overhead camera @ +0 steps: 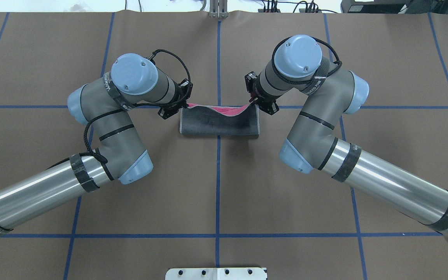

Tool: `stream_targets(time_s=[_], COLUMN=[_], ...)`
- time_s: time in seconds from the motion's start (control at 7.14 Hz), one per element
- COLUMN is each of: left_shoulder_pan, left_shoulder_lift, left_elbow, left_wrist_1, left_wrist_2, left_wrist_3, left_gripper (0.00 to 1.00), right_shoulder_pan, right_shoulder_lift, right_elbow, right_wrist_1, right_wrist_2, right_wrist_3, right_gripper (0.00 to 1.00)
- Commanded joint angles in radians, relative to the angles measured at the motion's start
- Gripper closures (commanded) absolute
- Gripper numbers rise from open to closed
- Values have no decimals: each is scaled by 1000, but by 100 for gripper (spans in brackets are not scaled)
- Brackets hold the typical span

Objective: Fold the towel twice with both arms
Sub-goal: 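Lower the corners onto the far edge and open both grippers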

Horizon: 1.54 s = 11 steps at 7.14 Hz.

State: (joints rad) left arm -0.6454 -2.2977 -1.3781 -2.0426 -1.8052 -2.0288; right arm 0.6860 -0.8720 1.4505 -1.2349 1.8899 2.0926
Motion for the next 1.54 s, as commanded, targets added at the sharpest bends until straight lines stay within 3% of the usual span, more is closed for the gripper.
stream_targets(time_s=[0.0,0.84,1.12,1.4], left_shoulder_pan=[-8,-30,-31,-49], left_shoulder_lift=[0,4,4,10], left_elbow=[4,-32,-33,-71], left_wrist_1=[-1,5,7,12], left_wrist_2=[1,-19,-23,-63], left_wrist_3=[4,7,7,7], left_gripper=[0,0,0,0], right_shoulder_pan=[9,-14,-51,-82], right_shoulder_lift=[13,-7,-70,-79], right_elbow=[-12,1,-18,-16], right_wrist_1=[0,9,177,186], right_wrist_2=[0,-2,-29,-26], right_wrist_3=[-6,4,-2,-14], right_gripper=[0,0,0,2])
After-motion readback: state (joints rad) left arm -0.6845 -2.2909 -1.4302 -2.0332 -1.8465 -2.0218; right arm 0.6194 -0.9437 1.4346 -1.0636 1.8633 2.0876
